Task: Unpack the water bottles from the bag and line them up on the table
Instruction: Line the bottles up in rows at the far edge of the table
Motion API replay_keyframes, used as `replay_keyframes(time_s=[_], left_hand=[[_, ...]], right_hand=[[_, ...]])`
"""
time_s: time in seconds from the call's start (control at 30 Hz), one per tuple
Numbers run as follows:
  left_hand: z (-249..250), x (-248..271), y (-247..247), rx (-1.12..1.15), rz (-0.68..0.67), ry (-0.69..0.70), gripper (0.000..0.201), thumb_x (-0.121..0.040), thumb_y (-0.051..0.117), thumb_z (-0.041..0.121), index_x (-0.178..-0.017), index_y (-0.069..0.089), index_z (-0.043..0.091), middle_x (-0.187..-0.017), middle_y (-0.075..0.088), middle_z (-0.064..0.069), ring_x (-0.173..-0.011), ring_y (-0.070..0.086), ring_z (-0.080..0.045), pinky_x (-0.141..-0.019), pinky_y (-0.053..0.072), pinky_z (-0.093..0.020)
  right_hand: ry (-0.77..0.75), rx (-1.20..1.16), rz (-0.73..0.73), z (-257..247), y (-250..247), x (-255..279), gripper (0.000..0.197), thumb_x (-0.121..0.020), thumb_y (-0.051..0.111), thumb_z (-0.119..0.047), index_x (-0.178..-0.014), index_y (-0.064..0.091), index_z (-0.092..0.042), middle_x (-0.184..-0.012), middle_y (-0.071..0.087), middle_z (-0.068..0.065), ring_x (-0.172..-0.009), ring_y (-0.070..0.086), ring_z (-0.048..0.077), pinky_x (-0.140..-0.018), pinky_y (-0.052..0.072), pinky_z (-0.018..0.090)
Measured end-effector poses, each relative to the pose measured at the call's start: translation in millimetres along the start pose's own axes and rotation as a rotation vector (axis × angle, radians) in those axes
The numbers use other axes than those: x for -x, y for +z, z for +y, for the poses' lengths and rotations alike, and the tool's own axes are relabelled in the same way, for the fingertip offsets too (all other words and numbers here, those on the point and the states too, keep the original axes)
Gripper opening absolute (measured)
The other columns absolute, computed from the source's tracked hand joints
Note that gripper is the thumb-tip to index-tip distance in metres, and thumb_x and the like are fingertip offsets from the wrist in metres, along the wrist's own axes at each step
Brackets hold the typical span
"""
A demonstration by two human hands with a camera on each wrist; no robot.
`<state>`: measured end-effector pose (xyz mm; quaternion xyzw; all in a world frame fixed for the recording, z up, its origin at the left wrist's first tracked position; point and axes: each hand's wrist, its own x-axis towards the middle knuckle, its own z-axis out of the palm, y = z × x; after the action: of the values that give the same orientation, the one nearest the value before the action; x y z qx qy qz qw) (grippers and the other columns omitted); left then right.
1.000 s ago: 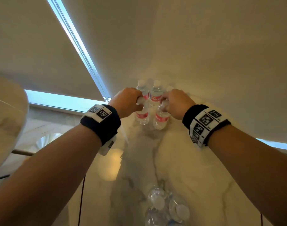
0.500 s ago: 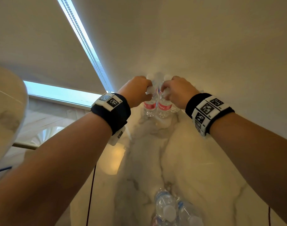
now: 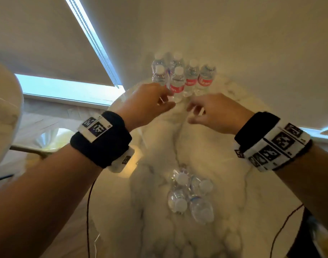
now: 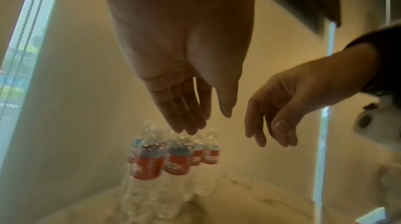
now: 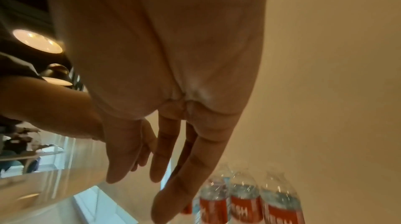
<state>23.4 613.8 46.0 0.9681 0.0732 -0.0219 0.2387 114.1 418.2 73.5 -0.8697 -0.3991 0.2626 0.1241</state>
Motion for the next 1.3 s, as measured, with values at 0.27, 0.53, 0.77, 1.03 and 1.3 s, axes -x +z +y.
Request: replay_keyframes(time_s=[0.27, 0.53, 0.77, 1.03, 1.3], left_hand=[[57, 114, 52, 0.017, -0.42, 0.116, 0.044, -0.086, 0.064, 0.057, -0.125, 0.064, 0.036, -0.111, 0.061, 0.012, -0.092, 0.06, -0.004, -0.08, 0.049, -0.019], [68, 106, 60, -0.009, -0.454, 0.145, 0.036, -0.091, 0.067, 0.036, -0.124, 0.066, 0.021, -0.119, 0.058, 0.0, -0.1, 0.061, -0.019, -0.091, 0.05, -0.03], [56, 8, 45, -0.115, -0.285, 0.161, 0.037, -0.091, 0.067, 0.031, -0.124, 0.066, 0.015, -0.118, 0.063, -0.008, -0.107, 0.061, -0.025, -0.096, 0.048, -0.038], [41, -117, 37, -0.172, -0.151, 0.149, 0.026, -0.09, 0.065, 0.019, -0.111, 0.071, 0.005, -0.108, 0.068, -0.014, -0.102, 0.063, -0.03, -0.085, 0.044, -0.031], [23, -165, 44, -0.302, -0.11, 0.19, 0.031, -0.09, 0.061, 0.025, -0.115, 0.07, 0.009, -0.107, 0.071, -0.014, -0.099, 0.062, -0.032, -0.081, 0.04, -0.032]], right_hand=[[-0.032, -0.025, -0.222, 17, 76, 129, 0.043, -0.077, 0.07, -0.056, -0.115, 0.059, -0.041, -0.101, 0.054, -0.011, -0.082, 0.058, 0.008, -0.079, 0.051, 0.031], [-0.058, -0.065, -0.036, 24, 91, 127, 0.028, -0.082, 0.07, -0.031, -0.11, 0.064, -0.026, -0.092, 0.049, -0.008, -0.07, 0.055, 0.01, -0.069, 0.045, 0.026], [0.025, 0.038, 0.104, 60, 31, 44, 0.032, -0.082, 0.071, -0.026, -0.113, 0.065, -0.022, -0.094, 0.049, -0.002, -0.086, 0.052, 0.02, -0.074, 0.038, 0.029], [0.081, 0.171, 0.155, 94, -22, -71, 0.033, -0.088, 0.064, -0.017, -0.121, 0.063, -0.015, -0.113, 0.058, 0.017, -0.102, 0.058, 0.037, -0.075, 0.035, 0.03], [0.067, 0.183, 0.211, 113, -29, -116, 0.032, -0.089, 0.063, -0.018, -0.121, 0.061, -0.018, -0.11, 0.056, 0.017, -0.097, 0.057, 0.038, -0.073, 0.036, 0.032]])
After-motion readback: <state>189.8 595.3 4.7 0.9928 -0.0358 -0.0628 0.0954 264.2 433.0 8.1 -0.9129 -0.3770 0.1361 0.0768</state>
